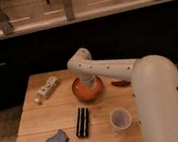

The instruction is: Push the ceramic bowl across the table

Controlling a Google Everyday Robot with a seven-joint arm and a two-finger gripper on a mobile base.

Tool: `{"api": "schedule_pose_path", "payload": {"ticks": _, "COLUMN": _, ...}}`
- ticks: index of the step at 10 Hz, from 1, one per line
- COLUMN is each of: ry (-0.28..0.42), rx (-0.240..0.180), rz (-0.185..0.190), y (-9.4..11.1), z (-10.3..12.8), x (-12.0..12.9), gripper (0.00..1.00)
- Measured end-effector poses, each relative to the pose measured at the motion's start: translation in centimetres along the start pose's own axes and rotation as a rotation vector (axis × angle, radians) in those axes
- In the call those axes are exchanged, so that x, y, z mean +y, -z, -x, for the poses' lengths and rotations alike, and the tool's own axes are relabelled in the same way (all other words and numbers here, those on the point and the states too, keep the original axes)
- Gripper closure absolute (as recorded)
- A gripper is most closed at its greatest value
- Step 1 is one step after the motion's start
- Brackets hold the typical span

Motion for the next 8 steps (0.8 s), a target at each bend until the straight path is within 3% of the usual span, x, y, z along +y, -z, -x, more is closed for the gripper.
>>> {"api": "schedule_pose_path", "payload": {"ticks": 4, "ry": 0.015, "rx": -0.005, "rz": 0.013, "y": -1.1, "z": 0.0, "x": 0.3, "gripper": 1.00}}
{"api": "schedule_pose_path", "payload": {"ticks": 8, "ry": 0.040, "rx": -0.023, "rz": 0.008, "y": -1.7, "z": 2.2, "x": -0.7, "gripper": 1.00}}
